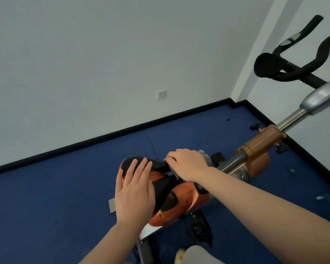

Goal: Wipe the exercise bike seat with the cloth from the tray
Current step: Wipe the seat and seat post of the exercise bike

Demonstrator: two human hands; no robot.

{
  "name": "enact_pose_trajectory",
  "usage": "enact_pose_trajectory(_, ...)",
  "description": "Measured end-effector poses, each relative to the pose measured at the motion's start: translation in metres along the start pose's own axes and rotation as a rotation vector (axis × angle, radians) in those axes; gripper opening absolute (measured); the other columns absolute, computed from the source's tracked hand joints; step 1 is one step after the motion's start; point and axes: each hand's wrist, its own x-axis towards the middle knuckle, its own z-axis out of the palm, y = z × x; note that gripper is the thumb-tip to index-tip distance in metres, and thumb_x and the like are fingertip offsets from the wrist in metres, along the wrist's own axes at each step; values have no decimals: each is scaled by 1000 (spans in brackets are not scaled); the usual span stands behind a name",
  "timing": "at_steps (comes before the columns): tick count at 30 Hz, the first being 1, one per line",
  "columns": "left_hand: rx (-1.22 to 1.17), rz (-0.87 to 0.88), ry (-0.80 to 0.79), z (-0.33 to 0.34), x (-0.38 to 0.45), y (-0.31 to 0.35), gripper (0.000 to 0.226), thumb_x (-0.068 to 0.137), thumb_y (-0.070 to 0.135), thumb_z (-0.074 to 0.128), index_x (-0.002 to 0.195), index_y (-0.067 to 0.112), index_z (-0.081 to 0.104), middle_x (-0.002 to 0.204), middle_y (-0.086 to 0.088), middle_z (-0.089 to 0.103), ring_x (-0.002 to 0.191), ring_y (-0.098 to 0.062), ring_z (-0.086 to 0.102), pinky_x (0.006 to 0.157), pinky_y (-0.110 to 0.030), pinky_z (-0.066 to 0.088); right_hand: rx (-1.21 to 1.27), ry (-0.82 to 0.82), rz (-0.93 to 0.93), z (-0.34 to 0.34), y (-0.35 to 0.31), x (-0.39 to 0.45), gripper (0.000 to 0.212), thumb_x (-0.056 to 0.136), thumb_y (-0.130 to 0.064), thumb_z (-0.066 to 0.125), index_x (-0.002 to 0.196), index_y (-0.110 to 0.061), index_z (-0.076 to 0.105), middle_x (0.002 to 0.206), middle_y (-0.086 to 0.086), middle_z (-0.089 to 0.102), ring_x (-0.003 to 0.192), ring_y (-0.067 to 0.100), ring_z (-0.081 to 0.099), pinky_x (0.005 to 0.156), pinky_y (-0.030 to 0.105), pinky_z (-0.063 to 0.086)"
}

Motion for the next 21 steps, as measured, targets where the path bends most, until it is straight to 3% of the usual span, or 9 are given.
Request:
enact_pose_trajectory(2, 1, 2, -13, 0, 0, -1, 45, 91, 30, 33, 134, 26, 47, 143, 10, 44, 139, -11, 27, 115, -44, 18, 117, -70, 64, -3, 18, 3, 36, 95, -50, 30, 93, -37, 64, 91, -11, 63, 88, 15, 58, 77, 37, 46)
enact_pose_trajectory(5, -12, 13, -21, -1, 2, -3, 47, 91, 31, 30, 134, 27, 47, 143, 10, 44, 139, -11, 27, 115, -44, 17, 338, -148, 314, -3, 51, 5, 39, 91, -43, 33, 77, -30, 67, 71, -11, 62, 82, 13, 61, 76, 35, 50)
enact_pose_trajectory(8, -33, 6, -47, 0, 3, -4, 47, 90, 31, 29, 133, 27, 48, 142, 11, 45, 138, -12, 29, 114, -44, 17, 399, -107, 430, 6, 51, 6, 40, 88, -36, 36, 68, -23, 67, 62, -6, 63, 77, 16, 62, 71, 35, 50)
enact_pose_trajectory(10, -58, 37, -77, -1, 6, -8, 47, 90, 32, 31, 133, 28, 47, 143, 12, 43, 138, -12, 29, 114, -42, 15, 447, -3, 553, 11, 42, 7, 38, 89, -36, 39, 61, -25, 61, 69, -3, 65, 77, 19, 62, 72, 39, 51)
enact_pose_trajectory(13, -138, 161, -134, -8, 16, -23, 46, 89, 35, 34, 132, 30, 47, 142, 16, 42, 137, -8, 26, 114, -34, 8, 644, 240, 833, 21, 27, 4, 31, 93, -41, 39, 82, -27, 64, 89, -1, 67, 87, 22, 60, 75, 37, 46)
enact_pose_trajectory(15, -210, 275, -182, -15, 36, -38, 42, 88, 36, 37, 127, 32, 51, 138, 17, 46, 132, -4, 31, 112, -25, 10, 812, 480, 927, 34, 5, -9, 36, 97, -44, 35, 121, -27, 57, 124, 6, 57, 110, 26, 55, 94, 41, 44)
enact_pose_trajectory(16, -233, 332, -208, -17, 48, -45, 39, 88, 37, 38, 124, 33, 53, 137, 18, 47, 129, -4, 34, 109, -22, 13, 850, 551, 940, 37, -9, -16, 43, 99, -42, 35, 138, -26, 43, 140, 9, 43, 123, 27, 48, 103, 41, 39)
enact_pose_trajectory(18, -266, 453, -282, -16, 75, -54, 37, 89, 38, 37, 122, 34, 53, 135, 18, 48, 125, -3, 40, 106, -22, 23, 847, 572, 960, 39, -28, -22, 56, 100, -38, 36, 151, -23, 18, 152, 10, 23, 135, 28, 34, 107, 37, 30)
enact_pose_trajectory(21, -282, 585, -324, -10, 94, -57, 38, 89, 38, 34, 121, 34, 54, 126, 19, 57, 115, -2, 50, 95, -23, 38, 905, 518, 1067, 35, -15, -6, 55, 100, -37, 35, 150, -17, 21, 150, 15, 28, 131, 32, 39, 104, 38, 33)
